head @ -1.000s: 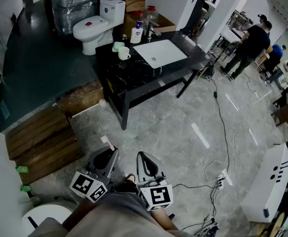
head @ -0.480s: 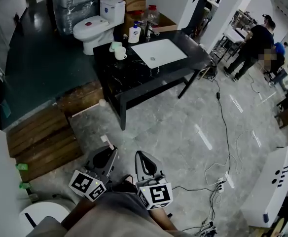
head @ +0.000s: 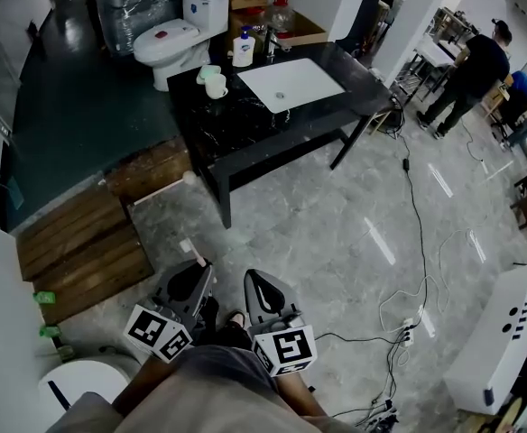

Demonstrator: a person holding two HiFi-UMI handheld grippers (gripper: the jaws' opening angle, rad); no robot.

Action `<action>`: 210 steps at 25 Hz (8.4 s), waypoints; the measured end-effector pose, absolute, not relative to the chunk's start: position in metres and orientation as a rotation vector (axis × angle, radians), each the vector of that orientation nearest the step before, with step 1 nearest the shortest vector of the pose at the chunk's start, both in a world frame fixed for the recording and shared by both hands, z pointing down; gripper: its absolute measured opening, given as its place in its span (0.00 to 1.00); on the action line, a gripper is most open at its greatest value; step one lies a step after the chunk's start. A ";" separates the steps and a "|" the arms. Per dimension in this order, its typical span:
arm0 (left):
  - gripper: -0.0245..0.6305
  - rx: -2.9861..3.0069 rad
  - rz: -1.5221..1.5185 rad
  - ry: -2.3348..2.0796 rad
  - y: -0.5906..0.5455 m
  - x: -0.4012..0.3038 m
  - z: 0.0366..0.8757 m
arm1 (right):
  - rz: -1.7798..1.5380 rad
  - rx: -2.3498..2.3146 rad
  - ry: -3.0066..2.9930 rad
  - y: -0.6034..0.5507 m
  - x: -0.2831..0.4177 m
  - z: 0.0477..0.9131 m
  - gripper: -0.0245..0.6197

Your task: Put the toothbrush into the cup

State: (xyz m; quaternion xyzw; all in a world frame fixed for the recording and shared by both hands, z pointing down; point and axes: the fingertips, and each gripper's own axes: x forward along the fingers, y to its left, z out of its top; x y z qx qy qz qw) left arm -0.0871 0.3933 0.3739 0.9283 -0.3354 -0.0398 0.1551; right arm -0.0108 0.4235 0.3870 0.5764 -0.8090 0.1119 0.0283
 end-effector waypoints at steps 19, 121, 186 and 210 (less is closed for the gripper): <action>0.11 2.636 -0.144 -0.950 0.308 -0.077 0.381 | 0.319 1.743 -2.478 0.345 -0.003 0.389 0.05; 0.11 2.614 -0.236 -1.155 -0.164 -0.012 0.355 | 0.333 1.399 -2.673 -0.129 0.044 0.394 0.05; 0.11 2.575 -0.029 -1.252 -0.285 -0.021 0.451 | 0.448 1.397 -2.513 -0.184 0.031 0.435 0.05; 0.11 2.558 0.144 -1.276 -0.283 -0.017 0.483 | 0.442 1.396 -2.504 -0.182 0.030 0.434 0.05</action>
